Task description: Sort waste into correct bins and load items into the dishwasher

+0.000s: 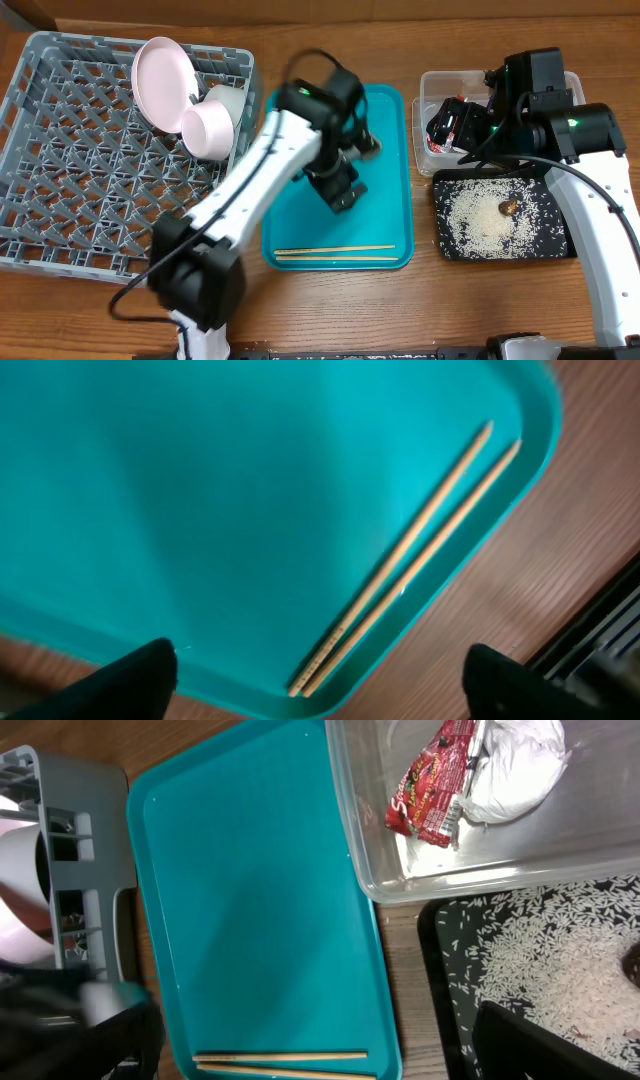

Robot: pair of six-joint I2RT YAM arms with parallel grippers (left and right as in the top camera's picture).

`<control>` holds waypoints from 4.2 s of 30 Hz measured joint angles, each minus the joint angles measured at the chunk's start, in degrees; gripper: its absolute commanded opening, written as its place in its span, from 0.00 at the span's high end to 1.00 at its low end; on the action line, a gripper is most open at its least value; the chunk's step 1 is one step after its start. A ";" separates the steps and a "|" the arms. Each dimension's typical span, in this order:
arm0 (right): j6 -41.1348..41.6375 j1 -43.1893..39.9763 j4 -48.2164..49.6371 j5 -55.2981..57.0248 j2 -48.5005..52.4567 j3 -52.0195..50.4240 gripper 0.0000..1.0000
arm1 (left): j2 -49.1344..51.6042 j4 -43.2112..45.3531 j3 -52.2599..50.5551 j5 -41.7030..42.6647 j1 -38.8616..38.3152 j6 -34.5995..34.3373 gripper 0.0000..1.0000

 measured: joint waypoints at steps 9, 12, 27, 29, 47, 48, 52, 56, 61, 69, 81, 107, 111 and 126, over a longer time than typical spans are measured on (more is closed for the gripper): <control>0.00 0.00 -0.04 0.02 0.00 0.00 0.00 | 3.37 8.41 -8.57 0.61 -1.62 10.64 0.08; 0.02 0.00 0.00 0.02 0.00 0.00 0.00 | 3.37 10.19 -11.15 2.36 -1.62 14.01 0.08; 0.00 0.00 -0.02 0.00 0.00 0.00 0.00 | 3.23 22.34 -22.01 2.19 -2.93 18.32 0.13; 0.00 0.00 -0.02 0.00 0.00 0.00 0.00 | 3.04 24.28 -22.38 1.42 -3.37 18.32 0.14; 0.02 0.00 -0.02 0.02 0.00 0.00 0.00 | 0.85 25.57 -25.03 -8.63 -8.96 15.76 0.07; 0.04 0.00 -0.02 0.00 0.00 0.00 0.00 | -0.04 25.42 -25.49 -9.01 -9.27 15.50 0.07; 0.00 0.00 -0.02 0.02 0.00 0.00 0.00 | -3.93 25.29 -25.77 -9.70 -9.77 14.62 0.08; 0.00 0.00 -0.02 0.00 0.00 0.00 0.00 | -6.84 25.24 -25.77 -10.12 -9.86 14.21 0.09; 0.00 0.00 -0.02 0.02 0.00 0.00 0.00 | -6.84 26.23 -28.15 -10.16 -9.88 13.62 0.10; 0.00 0.00 -0.04 0.02 0.00 0.00 0.00 | -6.84 29.22 -33.44 -10.12 -11.17 13.38 0.10; 0.02 0.00 -0.02 0.00 0.00 0.00 0.00 | -6.84 34.53 -36.28 -10.54 -12.50 12.92 0.11; 0.00 0.00 0.00 0.00 0.00 0.00 0.00 | -8.13 49.70 -39.67 -18.14 -2.60 -16.09 0.21; 0.02 0.00 -0.04 0.00 0.00 0.00 0.00 | -8.11 49.42 -39.67 -15.32 0.79 -20.02 0.28; 0.00 0.00 -0.02 0.00 0.00 0.00 0.00 | -7.76 34.77 -26.51 -8.02 2.54 -23.28 0.26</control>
